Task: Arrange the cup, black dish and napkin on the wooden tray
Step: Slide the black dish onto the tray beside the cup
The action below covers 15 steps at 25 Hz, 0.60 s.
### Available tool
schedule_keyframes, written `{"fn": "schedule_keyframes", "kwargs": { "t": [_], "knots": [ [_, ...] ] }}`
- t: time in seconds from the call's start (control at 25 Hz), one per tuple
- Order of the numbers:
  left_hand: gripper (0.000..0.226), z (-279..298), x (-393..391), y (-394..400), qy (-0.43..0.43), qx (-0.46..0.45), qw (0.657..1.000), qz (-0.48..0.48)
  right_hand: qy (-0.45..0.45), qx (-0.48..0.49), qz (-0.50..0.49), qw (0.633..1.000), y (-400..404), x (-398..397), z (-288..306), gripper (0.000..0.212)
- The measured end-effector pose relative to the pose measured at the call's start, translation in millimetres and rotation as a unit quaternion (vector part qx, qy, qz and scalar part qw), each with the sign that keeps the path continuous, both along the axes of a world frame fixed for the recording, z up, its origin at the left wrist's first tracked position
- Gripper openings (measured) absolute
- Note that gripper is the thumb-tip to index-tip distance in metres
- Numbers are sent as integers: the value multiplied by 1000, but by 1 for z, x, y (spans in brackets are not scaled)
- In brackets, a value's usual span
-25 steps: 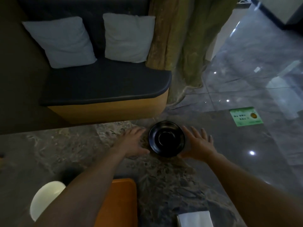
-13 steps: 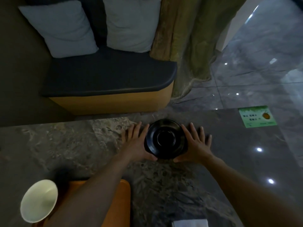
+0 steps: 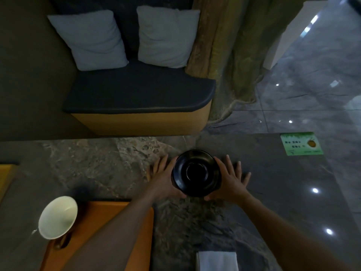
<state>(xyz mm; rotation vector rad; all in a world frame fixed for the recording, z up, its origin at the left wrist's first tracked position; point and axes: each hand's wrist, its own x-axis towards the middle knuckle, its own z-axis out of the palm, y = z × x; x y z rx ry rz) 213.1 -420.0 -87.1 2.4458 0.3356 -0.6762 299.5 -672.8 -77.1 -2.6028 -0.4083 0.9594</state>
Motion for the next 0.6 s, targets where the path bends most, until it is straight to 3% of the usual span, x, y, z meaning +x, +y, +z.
{"fn": "schedule_keyframes", "kwargs": {
  "t": [0.6],
  "knots": [
    [136, 71, -149, -20, -71, 18, 989, 132, -14, 45, 128, 991, 10, -90, 61, 144]
  ]
}}
